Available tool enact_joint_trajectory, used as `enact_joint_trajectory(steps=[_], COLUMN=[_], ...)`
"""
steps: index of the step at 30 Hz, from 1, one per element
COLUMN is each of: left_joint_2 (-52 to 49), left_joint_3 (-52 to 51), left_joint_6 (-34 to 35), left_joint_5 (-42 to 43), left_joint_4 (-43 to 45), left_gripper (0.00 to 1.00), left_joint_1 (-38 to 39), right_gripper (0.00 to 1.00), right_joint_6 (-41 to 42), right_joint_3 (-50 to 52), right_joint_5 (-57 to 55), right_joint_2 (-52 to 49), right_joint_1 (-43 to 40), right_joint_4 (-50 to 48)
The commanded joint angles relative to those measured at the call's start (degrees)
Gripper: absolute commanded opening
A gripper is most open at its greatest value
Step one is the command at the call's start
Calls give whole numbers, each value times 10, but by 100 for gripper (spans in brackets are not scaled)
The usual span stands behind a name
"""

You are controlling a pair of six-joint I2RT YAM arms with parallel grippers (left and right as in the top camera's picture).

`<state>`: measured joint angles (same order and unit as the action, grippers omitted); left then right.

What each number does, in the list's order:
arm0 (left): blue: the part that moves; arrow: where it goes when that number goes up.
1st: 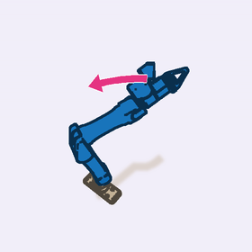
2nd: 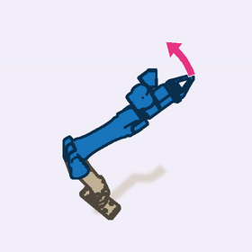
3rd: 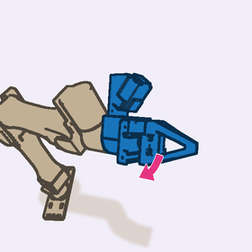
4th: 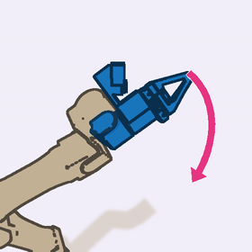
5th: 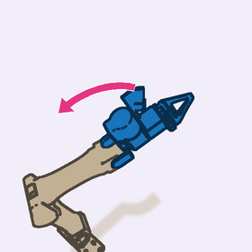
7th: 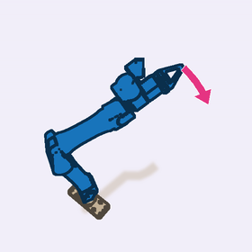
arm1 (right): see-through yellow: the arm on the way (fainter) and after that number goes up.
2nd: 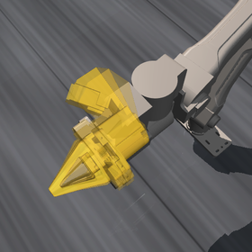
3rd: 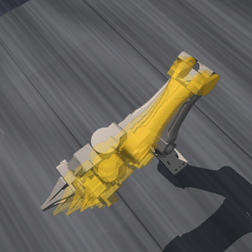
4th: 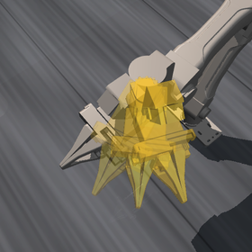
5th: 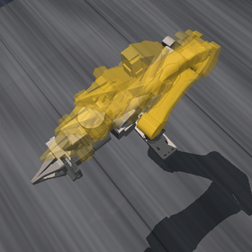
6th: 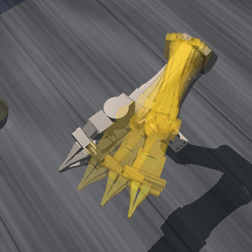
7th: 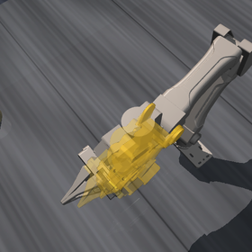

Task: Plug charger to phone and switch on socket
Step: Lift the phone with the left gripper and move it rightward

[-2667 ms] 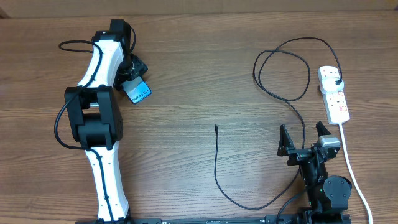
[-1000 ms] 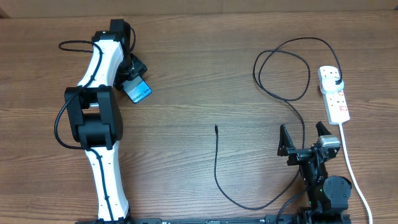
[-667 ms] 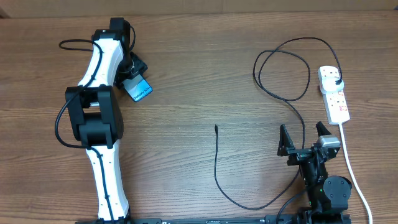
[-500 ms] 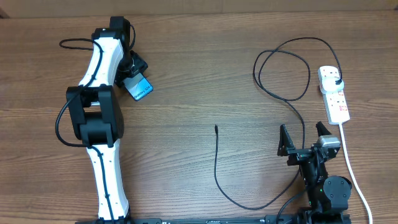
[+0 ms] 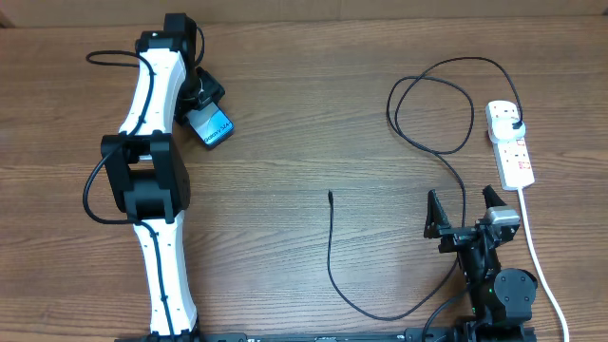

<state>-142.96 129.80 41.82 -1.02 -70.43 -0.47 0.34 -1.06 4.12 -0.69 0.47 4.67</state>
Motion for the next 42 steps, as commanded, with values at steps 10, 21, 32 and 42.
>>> enact_joint_trajectory(steps=[10, 21, 32, 42], left_joint_2=[1, 4, 4, 4], left_joint_3=[56, 87, 92, 92], left_joint_6=[-7, -11, 5, 37], left_joint_5=[48, 145, 244, 373], left_joint_4=[-24, -33, -30, 3], left_gripper=[4, 4, 4, 4], left_joint_1=[2, 5, 32, 56], right_gripper=[100, 100, 100, 100], right_joint_6=[-2, -2, -2, -2], right_joint_3=[6, 6, 6, 6], right_joint_5=[0, 0, 0, 0], right_joint_2=[5, 5, 5, 5], right_joint_1=[3, 3, 3, 3], right_joint_4=[-2, -2, -2, -2])
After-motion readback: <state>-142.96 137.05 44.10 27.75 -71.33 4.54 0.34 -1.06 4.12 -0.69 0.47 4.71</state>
